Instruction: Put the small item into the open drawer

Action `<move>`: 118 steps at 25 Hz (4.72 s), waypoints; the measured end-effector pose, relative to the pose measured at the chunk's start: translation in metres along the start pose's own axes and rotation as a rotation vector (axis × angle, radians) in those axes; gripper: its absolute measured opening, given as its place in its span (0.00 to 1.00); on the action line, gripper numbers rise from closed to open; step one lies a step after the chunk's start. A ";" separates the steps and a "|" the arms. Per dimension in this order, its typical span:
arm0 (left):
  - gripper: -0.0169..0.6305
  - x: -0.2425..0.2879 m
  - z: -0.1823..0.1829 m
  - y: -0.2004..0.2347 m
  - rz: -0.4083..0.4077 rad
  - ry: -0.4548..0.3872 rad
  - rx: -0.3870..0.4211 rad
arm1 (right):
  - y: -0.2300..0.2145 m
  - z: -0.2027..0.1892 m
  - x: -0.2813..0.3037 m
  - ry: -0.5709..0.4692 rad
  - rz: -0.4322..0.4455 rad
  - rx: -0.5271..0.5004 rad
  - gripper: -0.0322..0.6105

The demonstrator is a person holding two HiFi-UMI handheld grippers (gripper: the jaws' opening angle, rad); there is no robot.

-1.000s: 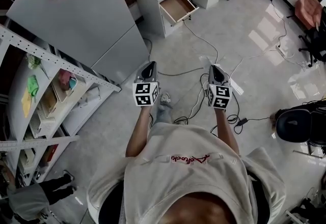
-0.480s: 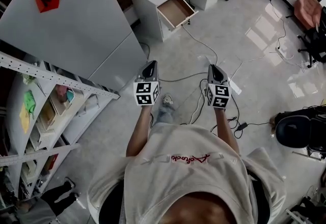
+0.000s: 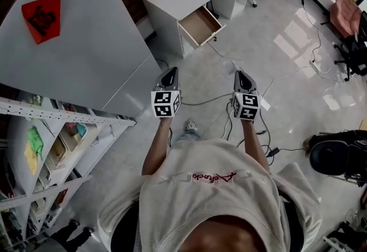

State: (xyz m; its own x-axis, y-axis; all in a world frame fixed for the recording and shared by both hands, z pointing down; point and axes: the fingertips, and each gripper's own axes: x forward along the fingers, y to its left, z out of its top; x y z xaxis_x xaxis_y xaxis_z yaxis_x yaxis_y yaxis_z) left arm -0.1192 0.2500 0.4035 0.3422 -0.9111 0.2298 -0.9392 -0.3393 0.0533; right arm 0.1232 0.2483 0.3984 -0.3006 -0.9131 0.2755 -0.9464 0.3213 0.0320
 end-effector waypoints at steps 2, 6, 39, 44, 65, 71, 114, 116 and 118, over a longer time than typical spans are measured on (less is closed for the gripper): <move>0.04 0.011 0.004 0.014 -0.007 -0.001 0.002 | 0.004 0.008 0.016 -0.006 -0.005 0.000 0.07; 0.04 0.034 0.014 0.039 -0.016 -0.015 0.007 | 0.009 0.020 0.044 -0.016 -0.016 -0.002 0.07; 0.04 0.095 -0.003 0.084 -0.126 0.035 -0.021 | 0.021 0.009 0.098 0.047 -0.107 0.015 0.07; 0.04 0.103 -0.002 0.087 -0.124 0.040 -0.013 | 0.018 0.007 0.108 0.051 -0.105 0.025 0.07; 0.04 0.263 0.024 0.094 -0.117 0.094 -0.020 | -0.065 0.026 0.247 0.099 -0.051 0.043 0.07; 0.04 0.330 0.050 0.088 -0.106 0.092 -0.007 | -0.112 0.046 0.301 0.090 -0.031 0.049 0.07; 0.04 0.416 -0.024 0.142 -0.076 0.292 -0.101 | -0.119 -0.011 0.445 0.280 0.067 0.066 0.07; 0.04 0.411 -0.036 0.140 -0.085 0.314 -0.111 | -0.115 -0.019 0.444 0.296 0.070 0.072 0.07; 0.04 0.407 -0.049 0.137 -0.096 0.338 -0.119 | -0.109 -0.028 0.444 0.311 0.072 0.078 0.07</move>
State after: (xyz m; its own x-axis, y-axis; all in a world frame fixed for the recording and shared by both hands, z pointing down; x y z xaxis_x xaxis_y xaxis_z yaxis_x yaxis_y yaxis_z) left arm -0.1104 -0.1556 0.5516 0.4188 -0.7410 0.5249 -0.9068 -0.3718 0.1988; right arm 0.0964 -0.1847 0.5442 -0.3284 -0.7640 0.5553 -0.9336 0.3516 -0.0685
